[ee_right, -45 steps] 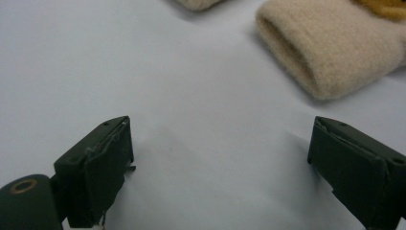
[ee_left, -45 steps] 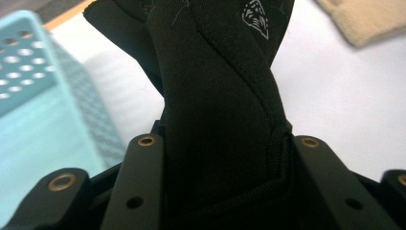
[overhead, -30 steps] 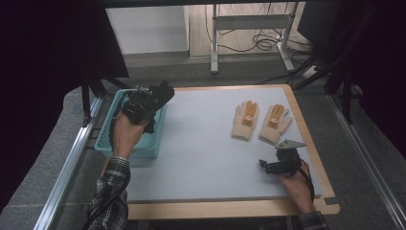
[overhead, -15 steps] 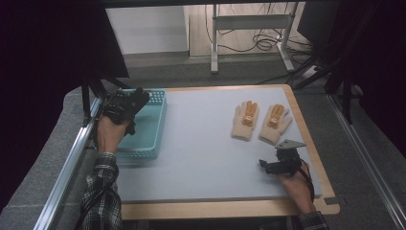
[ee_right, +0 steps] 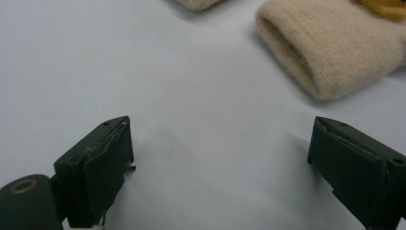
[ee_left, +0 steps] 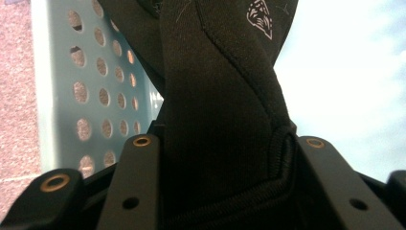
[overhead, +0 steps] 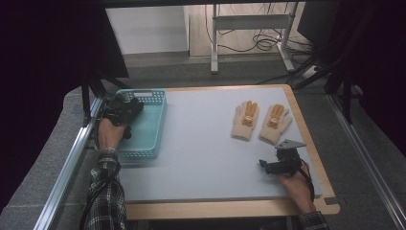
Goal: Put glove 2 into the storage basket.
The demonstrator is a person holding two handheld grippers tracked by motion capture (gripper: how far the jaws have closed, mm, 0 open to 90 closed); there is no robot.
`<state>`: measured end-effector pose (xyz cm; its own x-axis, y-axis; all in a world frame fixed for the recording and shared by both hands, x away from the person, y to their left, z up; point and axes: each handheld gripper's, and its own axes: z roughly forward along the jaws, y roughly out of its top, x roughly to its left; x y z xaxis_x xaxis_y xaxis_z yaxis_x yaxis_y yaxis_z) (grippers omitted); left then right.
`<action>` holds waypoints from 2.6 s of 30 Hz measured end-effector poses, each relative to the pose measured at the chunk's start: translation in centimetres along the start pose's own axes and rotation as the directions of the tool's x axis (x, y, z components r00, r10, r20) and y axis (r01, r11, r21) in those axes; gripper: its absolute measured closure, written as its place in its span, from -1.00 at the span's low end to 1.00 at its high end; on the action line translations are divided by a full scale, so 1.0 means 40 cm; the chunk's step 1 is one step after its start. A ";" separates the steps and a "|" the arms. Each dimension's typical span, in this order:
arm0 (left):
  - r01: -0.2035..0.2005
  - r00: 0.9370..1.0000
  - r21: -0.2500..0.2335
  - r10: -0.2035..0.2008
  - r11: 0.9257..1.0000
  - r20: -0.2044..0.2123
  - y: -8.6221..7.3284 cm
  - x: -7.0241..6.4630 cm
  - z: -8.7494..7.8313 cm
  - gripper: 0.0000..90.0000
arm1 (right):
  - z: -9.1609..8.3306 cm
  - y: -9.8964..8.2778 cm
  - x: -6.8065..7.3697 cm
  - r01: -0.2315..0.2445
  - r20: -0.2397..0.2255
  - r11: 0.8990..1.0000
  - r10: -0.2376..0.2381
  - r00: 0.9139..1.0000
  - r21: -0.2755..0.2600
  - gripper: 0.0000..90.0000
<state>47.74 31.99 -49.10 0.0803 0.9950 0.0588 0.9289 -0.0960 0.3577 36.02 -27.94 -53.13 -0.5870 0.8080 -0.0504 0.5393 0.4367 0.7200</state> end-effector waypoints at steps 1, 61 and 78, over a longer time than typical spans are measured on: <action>-0.004 1.000 0.011 0.004 1.000 -0.004 0.002 -0.001 0.004 0.32 | 0.000 0.000 0.000 0.000 0.000 1.000 0.000 1.000 -0.001 -0.82; -0.238 0.880 -0.453 0.388 0.859 0.274 -0.121 -0.255 -0.222 -1.00 | 0.000 0.000 0.000 0.004 0.001 1.000 -0.004 1.000 0.001 -0.82; -0.305 0.813 -0.534 0.508 0.789 0.285 -0.240 -0.410 -0.194 -1.00 | 0.000 0.000 0.002 0.004 0.004 1.000 -0.004 1.000 0.001 -0.83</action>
<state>34.69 16.41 -46.25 0.6397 0.7678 -0.0361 0.5149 -0.3931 0.7618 35.98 -27.89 -53.14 -0.5870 0.8077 -0.0558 0.5376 0.4404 0.7190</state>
